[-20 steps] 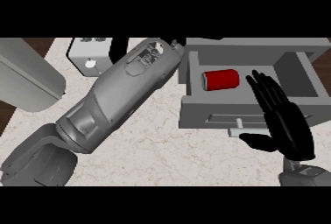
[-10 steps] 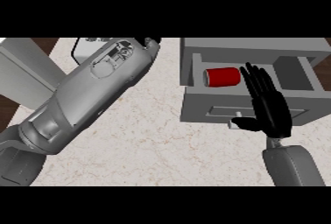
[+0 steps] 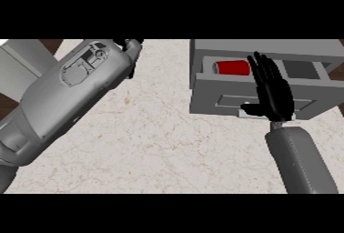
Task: Pick up the can, place it into the drawer and close the drawer
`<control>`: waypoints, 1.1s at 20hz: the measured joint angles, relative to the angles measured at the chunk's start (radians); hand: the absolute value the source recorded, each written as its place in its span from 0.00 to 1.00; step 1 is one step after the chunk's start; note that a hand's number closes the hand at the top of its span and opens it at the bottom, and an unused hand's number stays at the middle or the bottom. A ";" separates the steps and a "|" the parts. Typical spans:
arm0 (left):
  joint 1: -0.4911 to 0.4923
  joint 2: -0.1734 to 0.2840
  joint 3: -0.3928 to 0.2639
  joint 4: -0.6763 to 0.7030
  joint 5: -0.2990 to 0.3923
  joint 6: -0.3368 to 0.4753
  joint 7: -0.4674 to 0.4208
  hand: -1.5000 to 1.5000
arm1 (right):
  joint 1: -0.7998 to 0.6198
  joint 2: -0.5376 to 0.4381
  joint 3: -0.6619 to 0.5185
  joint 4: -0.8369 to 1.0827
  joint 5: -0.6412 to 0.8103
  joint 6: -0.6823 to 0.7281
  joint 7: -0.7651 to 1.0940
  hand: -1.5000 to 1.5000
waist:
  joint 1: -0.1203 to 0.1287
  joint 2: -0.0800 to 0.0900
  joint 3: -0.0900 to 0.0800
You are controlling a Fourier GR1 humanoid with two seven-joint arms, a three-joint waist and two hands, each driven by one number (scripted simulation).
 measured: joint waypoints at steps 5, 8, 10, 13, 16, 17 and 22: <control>0.060 0.049 0.001 -0.086 -0.009 -0.011 0.029 0.00 | -0.104 0.000 -0.047 0.163 0.026 -0.111 -0.008 0.00 | 0.008 0.004 0.002; 0.108 0.082 0.004 -0.140 -0.014 -0.017 0.038 0.00 | -0.173 -0.006 -0.078 0.263 0.032 -0.157 -0.009 0.00 | 0.014 0.008 0.005; 0.125 0.091 0.005 -0.165 -0.022 -0.012 0.047 0.00 | -0.230 -0.011 -0.099 0.338 0.035 -0.182 -0.006 0.00 | 0.014 0.014 0.008; 0.182 0.101 -0.005 -0.220 -0.037 0.000 0.047 0.00 | -0.302 -0.019 -0.127 0.440 0.037 -0.216 -0.004 0.00 | 0.018 0.019 0.012; 0.211 0.112 0.000 -0.251 -0.045 -0.001 0.059 0.00 | -0.378 -0.012 -0.145 0.538 0.045 -0.255 0.004 0.00 | 0.019 0.026 0.016; 0.228 0.123 0.004 -0.266 -0.045 -0.008 0.057 0.00 | -0.402 -0.015 -0.152 0.567 0.042 -0.255 0.001 0.00 | 0.021 0.028 0.018; 0.284 0.143 0.008 -0.323 -0.066 -0.009 0.049 0.00 | -0.480 -0.022 -0.175 0.675 0.049 -0.303 0.013 0.00 | 0.019 0.028 0.019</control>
